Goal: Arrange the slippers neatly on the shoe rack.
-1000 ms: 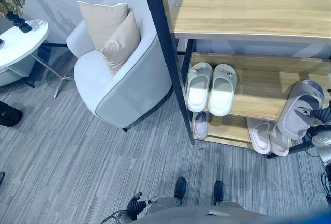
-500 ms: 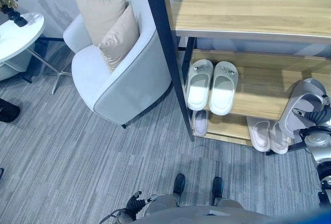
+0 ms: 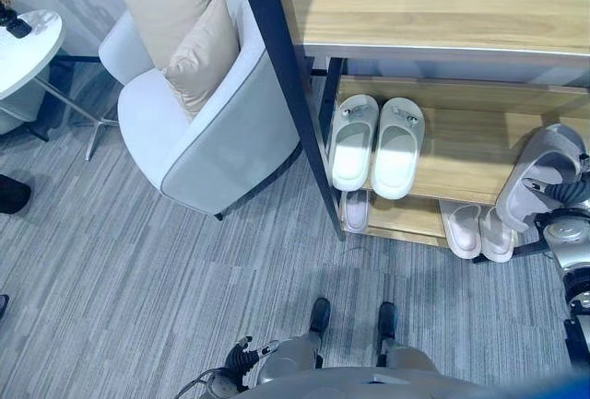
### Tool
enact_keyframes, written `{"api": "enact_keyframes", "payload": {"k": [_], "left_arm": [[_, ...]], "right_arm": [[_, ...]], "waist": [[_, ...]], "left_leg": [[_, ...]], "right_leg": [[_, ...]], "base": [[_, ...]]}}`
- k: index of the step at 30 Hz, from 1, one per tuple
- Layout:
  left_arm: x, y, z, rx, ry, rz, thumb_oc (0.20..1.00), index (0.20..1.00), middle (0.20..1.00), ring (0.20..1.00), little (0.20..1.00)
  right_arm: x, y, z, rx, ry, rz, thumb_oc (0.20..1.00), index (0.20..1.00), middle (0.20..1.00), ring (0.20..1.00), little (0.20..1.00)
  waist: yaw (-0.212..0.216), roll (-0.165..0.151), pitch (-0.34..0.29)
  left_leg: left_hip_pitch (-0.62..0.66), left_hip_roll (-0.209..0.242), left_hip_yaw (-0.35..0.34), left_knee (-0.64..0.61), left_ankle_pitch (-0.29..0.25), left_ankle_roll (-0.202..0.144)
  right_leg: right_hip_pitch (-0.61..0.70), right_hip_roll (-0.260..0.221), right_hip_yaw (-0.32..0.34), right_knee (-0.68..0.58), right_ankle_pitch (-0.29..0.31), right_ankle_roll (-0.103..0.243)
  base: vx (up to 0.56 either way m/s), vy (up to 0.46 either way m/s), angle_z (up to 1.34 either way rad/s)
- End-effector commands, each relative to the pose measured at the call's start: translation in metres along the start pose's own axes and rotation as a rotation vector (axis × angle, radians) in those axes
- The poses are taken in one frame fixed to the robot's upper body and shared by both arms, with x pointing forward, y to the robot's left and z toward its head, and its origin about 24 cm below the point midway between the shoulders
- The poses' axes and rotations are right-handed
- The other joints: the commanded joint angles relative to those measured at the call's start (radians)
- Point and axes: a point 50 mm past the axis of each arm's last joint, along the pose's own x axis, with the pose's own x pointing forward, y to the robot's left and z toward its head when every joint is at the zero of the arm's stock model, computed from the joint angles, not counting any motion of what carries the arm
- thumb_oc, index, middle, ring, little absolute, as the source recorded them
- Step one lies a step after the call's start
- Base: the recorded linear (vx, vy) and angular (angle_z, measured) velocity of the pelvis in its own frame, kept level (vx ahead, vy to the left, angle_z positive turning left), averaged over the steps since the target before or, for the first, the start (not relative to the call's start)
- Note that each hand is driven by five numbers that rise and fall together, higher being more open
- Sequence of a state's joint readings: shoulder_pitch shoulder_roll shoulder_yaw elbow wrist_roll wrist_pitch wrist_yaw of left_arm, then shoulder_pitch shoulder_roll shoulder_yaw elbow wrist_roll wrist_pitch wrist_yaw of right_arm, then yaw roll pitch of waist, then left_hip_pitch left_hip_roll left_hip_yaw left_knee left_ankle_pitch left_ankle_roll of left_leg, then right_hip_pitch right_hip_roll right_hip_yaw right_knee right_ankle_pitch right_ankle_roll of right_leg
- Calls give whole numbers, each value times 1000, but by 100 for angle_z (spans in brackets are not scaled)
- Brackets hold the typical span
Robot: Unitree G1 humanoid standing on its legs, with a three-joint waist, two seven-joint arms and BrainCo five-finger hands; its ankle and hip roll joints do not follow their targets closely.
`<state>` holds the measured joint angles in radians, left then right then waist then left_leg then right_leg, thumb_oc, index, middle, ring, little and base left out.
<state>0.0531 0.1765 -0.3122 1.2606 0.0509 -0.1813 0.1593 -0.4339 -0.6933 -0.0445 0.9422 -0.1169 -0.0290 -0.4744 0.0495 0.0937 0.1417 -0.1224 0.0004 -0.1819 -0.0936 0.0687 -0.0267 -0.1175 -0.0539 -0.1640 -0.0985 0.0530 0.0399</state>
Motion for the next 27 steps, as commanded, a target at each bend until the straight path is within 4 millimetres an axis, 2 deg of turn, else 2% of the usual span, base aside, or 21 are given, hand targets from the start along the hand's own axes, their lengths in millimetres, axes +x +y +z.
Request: {"api": "enact_keyframes", "payload": {"k": [1,3,4,5,6,7,17,20,23,27], "left_arm": [[-2,-5,-13,48,75,-23,1000,1000,1000,1000,1000],[-2,-4,-13,48,75,-22,1000,1000,1000,1000,1000],[-2,-4,-13,48,75,-21,1000,1000,1000,1000,1000],[-2,-4,-12,49,74,-21,1000,1000,1000,1000,1000],[-2,-3,-12,48,73,-21,1000,1000,1000,1000,1000],[-1,-3,-12,49,71,-20,1000,1000,1000,1000,1000],[0,-1,-8,59,58,-14,1000,1000,1000,1000,1000],[0,-1,-7,57,53,-10,1000,1000,1000,1000,1000],[0,2,-9,48,54,1,1000,1000,1000,1000,1000],[-1,0,-10,34,54,6,1000,1000,1000,1000,1000]], "right_arm": [[10,-20,9,-20,-54,-53,1000,1000,1000,1000,1000],[13,-24,13,-30,-67,-66,1000,1000,1000,1000,1000],[13,-24,14,-32,-69,-68,915,915,915,915,915],[14,-25,15,-35,-72,-70,561,561,561,561,561],[14,-25,15,-40,-74,-69,319,319,319,319,319],[14,-25,15,-44,-75,-70,200,200,200,200,200],[11,-22,6,-124,-68,-64,200,200,200,200,200],[7,-21,10,-98,-106,-81,200,200,200,200,200],[-11,-10,23,7,-239,-37,200,200,200,200,200],[-36,-1,26,139,-308,-36,200,200,200,200,200]], "waist": [[25,-59,-17],[28,-61,-16],[28,-62,-16],[28,-63,-15],[28,-63,-14],[28,-64,-13],[23,-66,-9],[23,-67,-8],[20,-76,-10],[11,-85,-21]], "left_leg": [[24,-31,-22,6,-80,-15],[23,-30,-21,6,-81,-16],[23,-29,-21,6,-81,-16],[23,-28,-20,6,-81,-17],[22,-28,-20,6,-80,-17],[23,-28,-20,6,-80,-17],[23,-30,-15,6,-83,-15],[24,-30,-15,6,-83,-15],[35,-30,-13,6,-88,-12],[48,-28,-6,6,-93,-8]], "right_leg": [[80,-61,-18,11,-70,79],[79,-60,-17,11,-72,79],[79,-60,-17,11,-72,79],[79,-59,-16,11,-72,79],[79,-58,-16,11,-73,79],[79,-58,-16,11,-73,79],[82,-60,-19,11,-74,79],[83,-61,-19,11,-74,80],[94,-62,-25,12,-75,83],[107,-61,-28,14,-78,84]], "base": [[0,0,0],[0,0,0],[0,0,0],[0,0,0],[0,0,0],[0,0,0],[0,0,0],[0,0,0],[2,12,0],[6,4,2]]}}
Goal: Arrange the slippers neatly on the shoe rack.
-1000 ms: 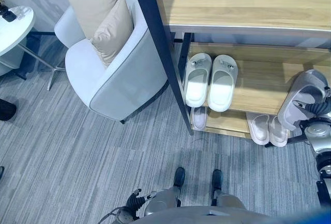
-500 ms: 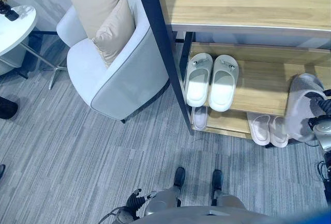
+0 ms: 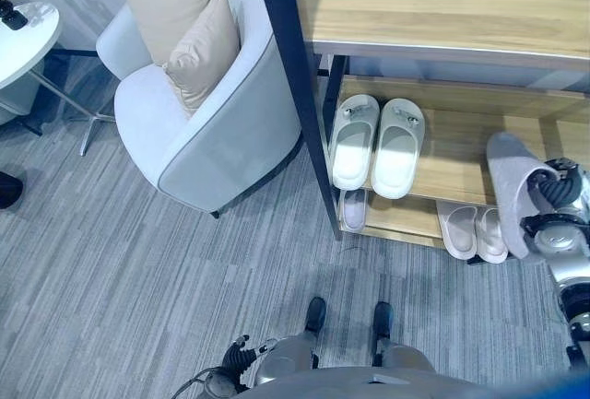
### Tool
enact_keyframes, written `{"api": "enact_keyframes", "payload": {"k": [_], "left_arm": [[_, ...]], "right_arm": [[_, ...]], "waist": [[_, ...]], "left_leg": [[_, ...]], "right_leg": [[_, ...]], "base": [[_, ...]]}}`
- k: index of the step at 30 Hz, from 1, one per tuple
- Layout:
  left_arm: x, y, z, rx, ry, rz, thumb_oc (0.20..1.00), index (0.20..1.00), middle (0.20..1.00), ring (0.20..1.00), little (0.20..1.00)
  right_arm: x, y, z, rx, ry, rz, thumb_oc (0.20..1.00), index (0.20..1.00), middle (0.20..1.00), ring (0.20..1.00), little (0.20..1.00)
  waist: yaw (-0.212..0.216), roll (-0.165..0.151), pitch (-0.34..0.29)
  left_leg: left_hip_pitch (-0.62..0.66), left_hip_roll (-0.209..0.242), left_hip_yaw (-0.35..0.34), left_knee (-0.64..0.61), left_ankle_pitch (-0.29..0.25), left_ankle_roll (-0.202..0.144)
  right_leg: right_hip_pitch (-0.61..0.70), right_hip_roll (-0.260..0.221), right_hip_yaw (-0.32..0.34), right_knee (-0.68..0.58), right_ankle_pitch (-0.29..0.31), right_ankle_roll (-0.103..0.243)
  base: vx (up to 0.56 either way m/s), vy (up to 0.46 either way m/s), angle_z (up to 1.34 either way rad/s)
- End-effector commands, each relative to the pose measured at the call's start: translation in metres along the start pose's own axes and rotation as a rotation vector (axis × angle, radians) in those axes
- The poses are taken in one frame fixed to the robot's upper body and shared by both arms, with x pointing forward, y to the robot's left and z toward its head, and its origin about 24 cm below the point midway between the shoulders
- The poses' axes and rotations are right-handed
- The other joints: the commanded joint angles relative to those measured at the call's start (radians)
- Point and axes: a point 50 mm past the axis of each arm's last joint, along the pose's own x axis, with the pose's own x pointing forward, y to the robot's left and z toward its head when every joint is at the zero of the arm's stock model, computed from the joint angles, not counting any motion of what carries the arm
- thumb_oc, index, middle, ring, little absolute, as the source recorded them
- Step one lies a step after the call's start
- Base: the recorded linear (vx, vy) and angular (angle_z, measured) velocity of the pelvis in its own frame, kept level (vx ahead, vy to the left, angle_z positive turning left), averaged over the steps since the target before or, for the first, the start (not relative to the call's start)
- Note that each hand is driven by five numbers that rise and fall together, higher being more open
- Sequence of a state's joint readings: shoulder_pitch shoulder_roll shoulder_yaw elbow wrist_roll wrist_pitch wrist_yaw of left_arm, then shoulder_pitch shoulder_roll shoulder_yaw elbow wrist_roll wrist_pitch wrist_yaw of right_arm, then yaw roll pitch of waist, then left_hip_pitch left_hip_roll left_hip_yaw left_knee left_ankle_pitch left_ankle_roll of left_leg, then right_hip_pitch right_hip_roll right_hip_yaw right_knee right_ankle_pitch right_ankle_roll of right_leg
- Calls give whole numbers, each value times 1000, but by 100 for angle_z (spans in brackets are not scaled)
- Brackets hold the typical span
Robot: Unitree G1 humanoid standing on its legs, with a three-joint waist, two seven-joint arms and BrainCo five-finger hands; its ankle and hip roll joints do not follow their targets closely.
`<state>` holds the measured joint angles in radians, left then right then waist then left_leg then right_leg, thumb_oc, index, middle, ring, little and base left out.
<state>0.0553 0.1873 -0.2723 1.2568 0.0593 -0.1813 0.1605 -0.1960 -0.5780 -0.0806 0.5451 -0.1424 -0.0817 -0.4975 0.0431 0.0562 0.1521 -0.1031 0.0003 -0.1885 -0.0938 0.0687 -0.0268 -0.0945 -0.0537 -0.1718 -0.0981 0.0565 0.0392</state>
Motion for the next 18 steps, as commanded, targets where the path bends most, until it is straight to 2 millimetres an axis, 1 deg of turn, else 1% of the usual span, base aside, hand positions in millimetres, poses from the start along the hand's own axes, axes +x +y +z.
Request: {"api": "enact_keyframes", "payload": {"k": [1,2,3,6,8,10,12,15,16,18], "left_arm": [[-1,-6,-8,52,47,-15,1000,1000,1000,1000,1000],[-1,-6,-7,48,44,-11,1000,1000,1000,1000,1000],[-2,-7,-8,42,49,-12,1000,1000,1000,1000,1000],[-3,-8,-13,42,60,-13,1000,1000,1000,1000,1000],[-5,-12,-19,39,76,-27,1000,1000,1000,1000,1000],[-7,-13,-22,36,82,-32,1000,1000,1000,1000,1000],[-7,-14,-22,34,76,-40,1000,1000,1000,1000,1000],[-8,-14,-23,36,80,-45,1000,1000,1000,1000,1000],[-8,-14,-23,36,80,-45,1000,1000,1000,1000,1000],[-8,-15,-25,21,94,-41,1000,1000,1000,1000,1000]], "right_arm": [[6,-19,16,28,-131,-85,200,200,200,200,200],[-3,-17,19,62,-162,-77,200,200,200,200,200],[-16,-12,19,73,-182,-41,200,200,200,200,200],[-32,-9,21,77,-225,16,200,200,200,200,200],[-48,-8,22,45,-277,72,200,200,200,200,200],[-53,-7,21,-12,-306,104,200,200,200,200,200],[-59,-5,16,-82,-313,153,200,200,200,200,200],[-69,3,7,-63,-272,209,200,200,200,200,200],[-69,3,7,-63,-272,209,200,200,200,200,200],[-80,8,-2,10,-204,225,200,200,200,200,200]], "waist": [[15,-49,-34],[9,-49,-39],[5,-50,-46],[-5,-52,-55],[-13,-53,-69],[-15,-55,-77],[-18,-60,-84],[-23,-67,-90],[-22,-67,-90],[-31,-71,-97]], "left_leg": [[33,-28,2,7,-93,-8],[38,-28,1,7,-95,-7],[45,-27,3,7,-98,-6],[60,-25,8,7,-103,-4],[78,-25,21,7,-108,-1],[88,-23,28,7,-113,1],[105,-21,35,9,-119,4],[125,-23,48,25,-132,8],[125,-23,48,25,-132,8],[133,-23,58,42,-144,10]], "right_leg": [[87,-61,-22,14,-82,85],[92,-62,-22,15,-82,85],[99,-62,-24,16,-83,86],[110,-62,-22,18,-83,87],[118,-62,-14,23,-81,90],[122,-62,-8,26,-81,91],[130,-62,2,33,-83,90],[141,-62,20,50,-89,88],[141,-62,20,50,-89,88],[146,-61,33,58,-92,87]], "base": [[0,0,0],[-5,31,1],[-14,31,0],[-7,13,0],[-37,54,-3],[-19,36,-16],[-29,20,-18],[-30,9,-17],[-27,3,-23],[-11,7,-12]]}}
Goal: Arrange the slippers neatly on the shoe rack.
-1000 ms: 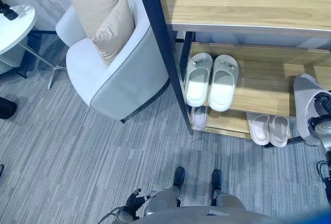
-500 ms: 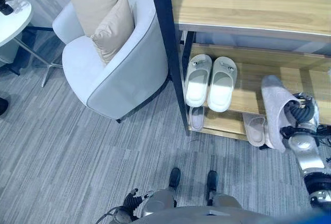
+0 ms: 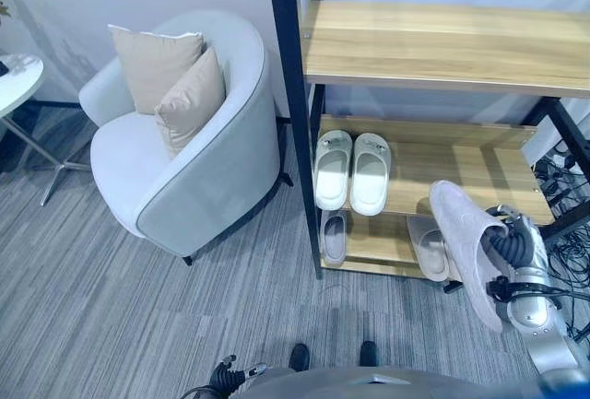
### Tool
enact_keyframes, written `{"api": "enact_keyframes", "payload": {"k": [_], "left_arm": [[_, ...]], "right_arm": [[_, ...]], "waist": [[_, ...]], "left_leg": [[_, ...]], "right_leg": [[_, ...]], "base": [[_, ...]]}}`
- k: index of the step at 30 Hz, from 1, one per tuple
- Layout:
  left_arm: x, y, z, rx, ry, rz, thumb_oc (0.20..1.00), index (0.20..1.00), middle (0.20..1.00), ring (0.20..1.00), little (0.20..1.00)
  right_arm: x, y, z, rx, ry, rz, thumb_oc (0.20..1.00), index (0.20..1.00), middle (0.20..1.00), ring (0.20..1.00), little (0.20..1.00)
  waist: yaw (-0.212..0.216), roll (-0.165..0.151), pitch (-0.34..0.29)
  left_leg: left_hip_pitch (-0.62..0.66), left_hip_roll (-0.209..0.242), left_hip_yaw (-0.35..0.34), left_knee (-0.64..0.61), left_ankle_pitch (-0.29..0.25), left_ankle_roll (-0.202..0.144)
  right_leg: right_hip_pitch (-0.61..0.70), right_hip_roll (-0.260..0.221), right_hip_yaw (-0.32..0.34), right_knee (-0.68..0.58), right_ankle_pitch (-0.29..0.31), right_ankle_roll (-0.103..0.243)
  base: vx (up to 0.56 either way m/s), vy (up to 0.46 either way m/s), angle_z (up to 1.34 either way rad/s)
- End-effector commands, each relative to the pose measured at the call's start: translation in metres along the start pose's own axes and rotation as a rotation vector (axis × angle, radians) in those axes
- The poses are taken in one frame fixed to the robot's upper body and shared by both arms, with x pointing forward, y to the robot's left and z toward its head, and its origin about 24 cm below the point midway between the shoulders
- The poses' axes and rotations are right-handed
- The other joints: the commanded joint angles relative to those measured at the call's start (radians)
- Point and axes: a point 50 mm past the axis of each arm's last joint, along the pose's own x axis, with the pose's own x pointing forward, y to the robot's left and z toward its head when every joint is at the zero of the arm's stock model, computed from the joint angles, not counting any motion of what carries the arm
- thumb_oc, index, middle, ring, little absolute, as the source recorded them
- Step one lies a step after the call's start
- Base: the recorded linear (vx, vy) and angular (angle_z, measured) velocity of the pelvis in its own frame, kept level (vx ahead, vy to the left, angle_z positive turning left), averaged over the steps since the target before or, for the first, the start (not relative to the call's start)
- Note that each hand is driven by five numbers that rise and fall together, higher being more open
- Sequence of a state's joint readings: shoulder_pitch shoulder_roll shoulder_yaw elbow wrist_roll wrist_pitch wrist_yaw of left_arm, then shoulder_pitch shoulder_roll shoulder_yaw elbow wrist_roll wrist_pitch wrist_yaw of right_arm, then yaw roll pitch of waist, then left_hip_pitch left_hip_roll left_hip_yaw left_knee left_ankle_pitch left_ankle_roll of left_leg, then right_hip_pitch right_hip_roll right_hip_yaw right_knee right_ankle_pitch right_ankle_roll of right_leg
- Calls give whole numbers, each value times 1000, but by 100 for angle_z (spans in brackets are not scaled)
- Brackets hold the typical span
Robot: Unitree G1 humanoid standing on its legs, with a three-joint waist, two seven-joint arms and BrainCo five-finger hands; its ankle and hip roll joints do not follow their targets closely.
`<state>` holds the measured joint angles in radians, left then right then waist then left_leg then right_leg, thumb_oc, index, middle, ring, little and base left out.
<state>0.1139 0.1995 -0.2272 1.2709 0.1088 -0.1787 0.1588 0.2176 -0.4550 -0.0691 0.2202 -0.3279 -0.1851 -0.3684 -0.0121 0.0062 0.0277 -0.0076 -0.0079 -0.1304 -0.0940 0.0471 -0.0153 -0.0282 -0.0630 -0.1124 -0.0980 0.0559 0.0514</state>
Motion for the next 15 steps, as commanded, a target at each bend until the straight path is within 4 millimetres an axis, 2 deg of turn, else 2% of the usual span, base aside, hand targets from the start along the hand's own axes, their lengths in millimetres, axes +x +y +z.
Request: {"api": "enact_keyframes", "payload": {"k": [1,2,4,6,11,15], "left_arm": [[0,-17,2,1,24,-44,1000,1000,1000,1000,1000],[0,-17,2,1,24,-44,1000,1000,1000,1000,1000],[0,-12,0,-47,30,-23,1000,1000,1000,1000,1000],[0,-9,-1,-50,28,-16,1000,1000,1000,1000,1000],[0,-5,-1,-81,18,-1,1000,1000,1000,1000,1000],[6,10,22,-225,-49,57,1000,1000,1000,1000,1000]], "right_arm": [[9,-10,18,133,-74,-72,200,200,200,200,200],[9,-10,18,133,-74,-72,200,200,200,200,200],[-16,3,-2,227,46,-21,200,200,200,200,200],[-21,4,-5,222,59,-10,200,200,200,200,200],[-26,5,-9,233,81,-5,200,200,200,200,200],[-16,6,1,281,47,-21,200,200,200,200,200]], "waist": [[21,-22,25],[22,-22,25],[5,-23,19],[1,-22,22],[-5,-20,33],[-10,-28,125]], "left_leg": [[39,-15,6,49,-125,-1],[39,-15,6,49,-125,-1],[50,-17,13,68,-142,1],[50,-18,12,80,-147,1],[44,-18,9,107,-158,-2],[-66,-25,7,273,-192,-2]], "right_leg": [[81,-52,-23,61,-93,74],[81,-52,-22,61,-93,74],[86,-55,-11,73,-100,70],[86,-55,-10,84,-107,67],[80,-55,-9,114,-117,63],[-32,-59,-13,295,-169,50]], "base": [[2,8,-20],[-3,3,-20],[9,-4,-10],[0,0,0],[-21,-6,-1],[-217,-16,3]]}}
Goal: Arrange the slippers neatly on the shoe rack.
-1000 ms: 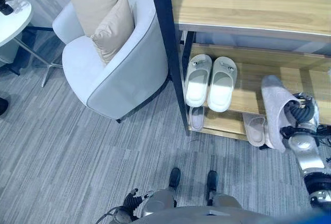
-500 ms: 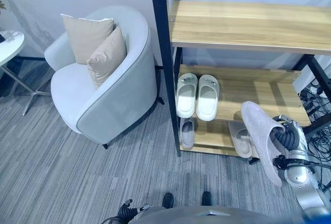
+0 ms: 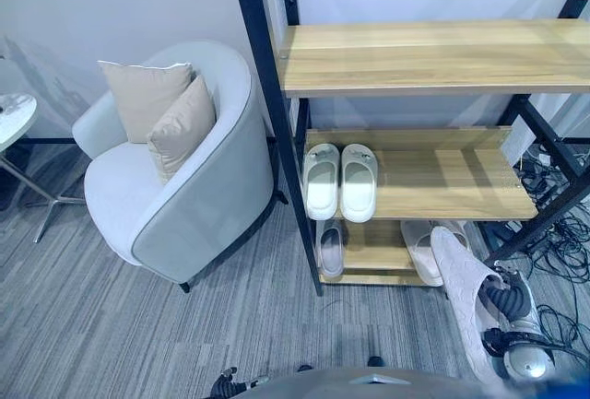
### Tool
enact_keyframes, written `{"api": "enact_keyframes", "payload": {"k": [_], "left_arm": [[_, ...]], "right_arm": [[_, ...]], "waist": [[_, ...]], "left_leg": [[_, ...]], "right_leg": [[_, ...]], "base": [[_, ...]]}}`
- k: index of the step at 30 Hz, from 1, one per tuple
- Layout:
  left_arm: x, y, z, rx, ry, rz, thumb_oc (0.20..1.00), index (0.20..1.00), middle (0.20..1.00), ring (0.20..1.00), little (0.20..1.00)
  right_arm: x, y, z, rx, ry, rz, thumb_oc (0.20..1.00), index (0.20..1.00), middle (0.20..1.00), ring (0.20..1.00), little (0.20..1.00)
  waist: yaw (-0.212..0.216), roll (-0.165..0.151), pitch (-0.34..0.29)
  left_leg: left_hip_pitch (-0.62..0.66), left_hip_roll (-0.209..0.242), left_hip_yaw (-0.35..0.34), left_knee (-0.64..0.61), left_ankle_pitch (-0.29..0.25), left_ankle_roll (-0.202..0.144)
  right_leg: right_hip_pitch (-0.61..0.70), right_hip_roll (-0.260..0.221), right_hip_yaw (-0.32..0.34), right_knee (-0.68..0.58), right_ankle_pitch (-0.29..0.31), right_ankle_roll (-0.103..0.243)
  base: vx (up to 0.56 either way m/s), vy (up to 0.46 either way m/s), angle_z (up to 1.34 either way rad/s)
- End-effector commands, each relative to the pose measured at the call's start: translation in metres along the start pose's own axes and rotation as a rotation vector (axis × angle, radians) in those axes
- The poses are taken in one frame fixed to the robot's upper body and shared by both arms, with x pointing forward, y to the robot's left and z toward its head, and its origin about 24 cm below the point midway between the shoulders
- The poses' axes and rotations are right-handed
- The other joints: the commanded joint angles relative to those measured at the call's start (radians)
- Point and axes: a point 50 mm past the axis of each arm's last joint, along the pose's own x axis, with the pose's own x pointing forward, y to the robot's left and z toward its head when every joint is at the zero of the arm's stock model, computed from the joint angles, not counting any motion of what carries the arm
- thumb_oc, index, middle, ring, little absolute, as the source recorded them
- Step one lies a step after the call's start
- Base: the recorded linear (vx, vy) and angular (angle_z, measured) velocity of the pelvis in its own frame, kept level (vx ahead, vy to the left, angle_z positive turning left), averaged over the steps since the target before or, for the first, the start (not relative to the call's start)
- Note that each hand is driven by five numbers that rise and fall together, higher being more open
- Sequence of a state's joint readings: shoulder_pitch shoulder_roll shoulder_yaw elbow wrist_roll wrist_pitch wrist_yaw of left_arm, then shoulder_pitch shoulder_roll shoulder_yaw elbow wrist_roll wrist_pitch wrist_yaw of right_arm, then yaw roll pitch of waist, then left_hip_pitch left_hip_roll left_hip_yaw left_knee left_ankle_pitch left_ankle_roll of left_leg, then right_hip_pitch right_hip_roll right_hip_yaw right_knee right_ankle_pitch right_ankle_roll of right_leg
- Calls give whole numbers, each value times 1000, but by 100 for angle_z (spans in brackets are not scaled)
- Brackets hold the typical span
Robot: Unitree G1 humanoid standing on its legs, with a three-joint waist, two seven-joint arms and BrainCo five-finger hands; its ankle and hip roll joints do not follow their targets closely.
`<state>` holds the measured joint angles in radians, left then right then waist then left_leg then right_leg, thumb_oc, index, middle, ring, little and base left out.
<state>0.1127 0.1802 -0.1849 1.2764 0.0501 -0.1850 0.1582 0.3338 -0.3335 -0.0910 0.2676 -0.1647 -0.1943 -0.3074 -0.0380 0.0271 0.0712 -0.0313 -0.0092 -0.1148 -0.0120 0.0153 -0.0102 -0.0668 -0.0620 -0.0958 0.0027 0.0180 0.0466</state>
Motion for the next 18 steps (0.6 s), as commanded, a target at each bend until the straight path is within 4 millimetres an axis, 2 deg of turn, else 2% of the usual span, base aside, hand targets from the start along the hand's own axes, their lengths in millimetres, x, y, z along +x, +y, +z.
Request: {"api": "enact_keyframes", "payload": {"k": [1,3,4,5,6,8,9,10,12,14,15,16,17,18], "left_arm": [[9,17,39,-211,-116,65,1000,1000,1000,1000,1000],[10,27,61,-276,-211,81,1000,1000,1000,1000,1000],[9,31,66,-289,-245,96,1000,1000,1000,1000,1000],[8,34,70,-332,-275,114,1000,1000,1000,1000,1000],[7,35,74,-375,-296,120,1000,1000,1000,1000,1000],[4,41,85,-427,-358,132,1000,1000,1000,1000,1000],[2,49,98,-451,-423,169,1000,1000,1000,1000,1000],[1,55,108,-487,-456,187,1000,1000,1000,1000,1000],[-1,59,128,-515,-521,187,1000,1000,1000,1000,1000],[-1,60,136,-564,-529,202,1000,1000,1000,1000,1000],[-2,58,144,-632,-538,187,1000,1000,1000,1000,1000],[-9,55,161,-765,-608,139,1000,1000,1000,1000,1000],[-17,53,176,-790,-680,93,1000,1000,1000,1000,1000],[-23,54,182,-786,-717,83,1000,1000,1000,1000,1000]], "right_arm": [[25,-14,53,79,-237,-67,200,200,200,200,200],[34,-17,66,73,-285,-87,200,200,200,200,200],[33,-18,68,66,-296,-99,200,200,200,200,200],[40,-18,77,72,-327,-113,200,200,200,200,200],[44,-17,82,85,-344,-123,200,200,200,200,200],[49,-18,91,105,-375,-141,200,200,200,200,200],[57,-17,103,129,-412,-170,200,200,200,200,200],[61,-16,112,167,-433,-195,200,200,200,200,200],[71,-15,124,203,-458,-217,200,200,200,200,200],[77,-17,143,234,-510,-242,200,200,200,200,200],[77,-21,154,244,-549,-260,200,200,200,200,200],[77,-27,174,239,-624,-294,200,200,200,200,200],[76,-30,196,239,-703,-316,200,200,200,200,200],[76,-33,208,224,-747,-331,200,200,200,200,200]], "waist": [[15,-51,137],[17,-52,178],[19,-52,197],[26,-47,222],[28,-46,235],[35,-39,254],[41,-29,275],[45,-24,284],[50,-13,292],[55,-5,294],[55,-1,291],[58,13,288],[63,29,278],[72,38,277]], "left_leg": [[-112,-26,-15,260,-168,-10],[-230,-35,-23,361,-184,-8],[-270,-36,-26,405,-192,-9],[-367,-41,-33,510,-226,-5],[-427,-41,-29,570,-237,-4],[-518,-45,-33,660,-262,6],[-630,-52,-33,766,-294,15],[-717,-55,-23,882,-357,19],[-815,-65,-16,991,-389,19],[-926,-74,-10,1100,-425,17],[-978,-76,-13,1150,-438,19],[-1061,-84,-18,1232,-466,28],[-1141,-86,-15,1328,-500,40],[-1204,-91,-19,1427,-531,44]], "right_leg": [[-65,-66,-34,282,-149,52],[-161,-77,-34,377,-177,47],[-192,-84,-41,416,-186,41],[-278,-92,-35,507,-224,30],[-332,-95,-29,559,-240,24],[-426,-101,-18,649,-272,9],[-543,-108,-9,766,-308,-5],[-636,-107,1,879,-372,-9],[-729,-113,12,968,-407,-19],[-838,-114,26,1081,-451,-31],[-885,-118,29,1126,-467,-36],[-968,-126,34,1212,-494,-41],[-1052,-133,47,1314,-522,-46],[-1120,-135,57,1419,-551,-51]], "base": [[-354,-16,13],[-289,-20,21],[-219,-20,32],[-213,-14,34],[-225,5,23],[-193,32,8],[-140,43,9],[-147,24,16],[-77,-1,1],[-61,7,9],[-53,10,34],[0,0,0],[32,31,-16],[81,32,-9]]}}
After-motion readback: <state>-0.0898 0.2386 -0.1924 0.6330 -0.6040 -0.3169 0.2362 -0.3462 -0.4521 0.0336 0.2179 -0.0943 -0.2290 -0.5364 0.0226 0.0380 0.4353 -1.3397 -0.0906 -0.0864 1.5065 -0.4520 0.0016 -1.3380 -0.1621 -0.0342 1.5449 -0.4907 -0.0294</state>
